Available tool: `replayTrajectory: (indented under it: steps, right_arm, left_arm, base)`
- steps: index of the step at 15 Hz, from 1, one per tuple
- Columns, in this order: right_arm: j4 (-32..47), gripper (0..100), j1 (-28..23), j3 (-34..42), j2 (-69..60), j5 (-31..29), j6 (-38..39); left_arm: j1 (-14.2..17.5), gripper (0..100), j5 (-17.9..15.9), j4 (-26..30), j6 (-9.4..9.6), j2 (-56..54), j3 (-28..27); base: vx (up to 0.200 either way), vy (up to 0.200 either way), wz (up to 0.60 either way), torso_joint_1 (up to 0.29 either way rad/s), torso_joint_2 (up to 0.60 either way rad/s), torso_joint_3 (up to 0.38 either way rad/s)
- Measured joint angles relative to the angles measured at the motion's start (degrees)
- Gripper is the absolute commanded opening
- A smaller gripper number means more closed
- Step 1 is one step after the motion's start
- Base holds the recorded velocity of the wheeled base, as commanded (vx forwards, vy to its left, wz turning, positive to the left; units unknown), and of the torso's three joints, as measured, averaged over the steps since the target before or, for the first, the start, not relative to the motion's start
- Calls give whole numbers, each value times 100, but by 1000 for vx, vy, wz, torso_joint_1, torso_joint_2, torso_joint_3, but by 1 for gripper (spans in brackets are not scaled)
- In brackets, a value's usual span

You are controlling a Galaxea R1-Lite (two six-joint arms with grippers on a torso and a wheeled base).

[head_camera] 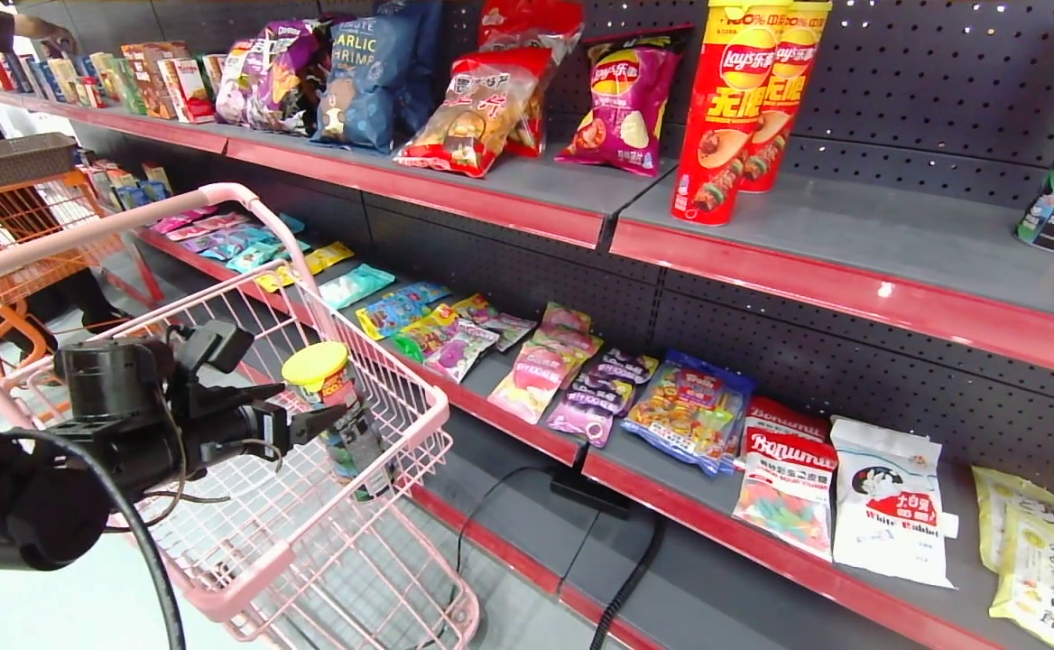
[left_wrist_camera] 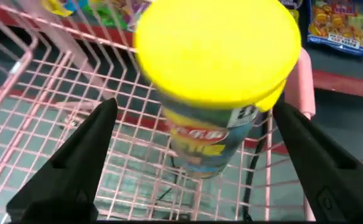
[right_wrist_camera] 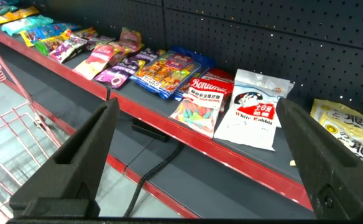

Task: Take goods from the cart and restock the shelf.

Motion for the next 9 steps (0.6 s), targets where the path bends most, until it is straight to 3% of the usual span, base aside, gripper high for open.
replayTrajectory:
  steps: [6,7,9]
  right_arm:
    - [0,100,-7,2,0,0,0]
    - [0,100,-5,2,2,0,0]
    - [0,100,-5,0,2,7,7]
  left_arm:
    - [-380,100,22,-284,11,610,-414]
    - [-394,0,49,-321,13,664,-443]
    - [-416,0,52,-347,28,730,-422]
  base:
    - [0,0,0,0,0,0]
    - [0,0,0,0,0,0]
    - [0,0,0,0,0,0]
